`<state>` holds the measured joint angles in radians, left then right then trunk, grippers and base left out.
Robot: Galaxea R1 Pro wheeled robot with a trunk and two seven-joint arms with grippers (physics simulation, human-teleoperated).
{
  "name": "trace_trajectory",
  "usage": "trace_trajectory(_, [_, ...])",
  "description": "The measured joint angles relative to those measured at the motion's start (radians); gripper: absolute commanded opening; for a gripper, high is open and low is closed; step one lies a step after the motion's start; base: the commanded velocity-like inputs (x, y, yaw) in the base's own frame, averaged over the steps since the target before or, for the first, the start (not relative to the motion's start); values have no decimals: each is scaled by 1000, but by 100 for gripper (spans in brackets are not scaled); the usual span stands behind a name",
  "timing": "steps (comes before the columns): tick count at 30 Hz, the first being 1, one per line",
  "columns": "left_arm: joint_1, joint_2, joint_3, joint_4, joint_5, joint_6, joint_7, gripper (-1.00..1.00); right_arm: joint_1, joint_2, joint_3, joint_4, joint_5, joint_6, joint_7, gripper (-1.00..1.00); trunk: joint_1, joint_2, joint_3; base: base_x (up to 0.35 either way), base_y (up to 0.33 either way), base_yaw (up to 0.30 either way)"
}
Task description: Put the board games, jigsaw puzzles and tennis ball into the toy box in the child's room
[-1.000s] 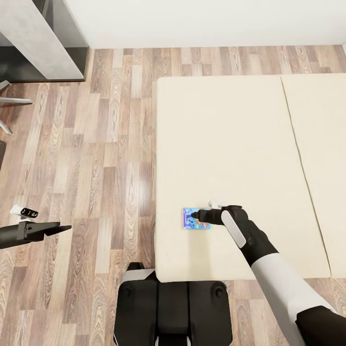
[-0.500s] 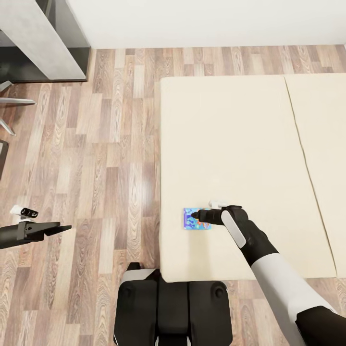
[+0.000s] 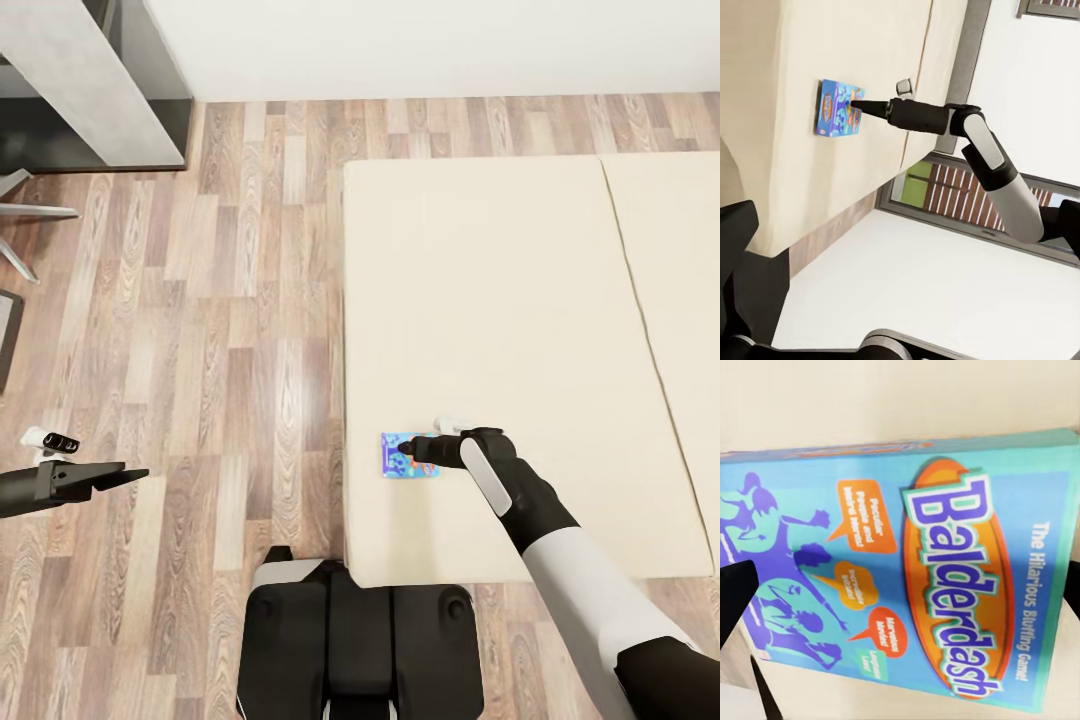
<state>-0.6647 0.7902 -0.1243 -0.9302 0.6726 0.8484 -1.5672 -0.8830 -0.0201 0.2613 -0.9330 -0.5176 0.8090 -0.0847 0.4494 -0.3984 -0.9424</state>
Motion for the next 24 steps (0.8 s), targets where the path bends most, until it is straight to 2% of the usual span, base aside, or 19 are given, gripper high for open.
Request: trace_trajectory(24, [0, 0, 0, 0, 0, 0, 0, 100, 0, 0, 2, 0, 0, -1, 0, 100, 0, 0, 0, 0, 5, 0])
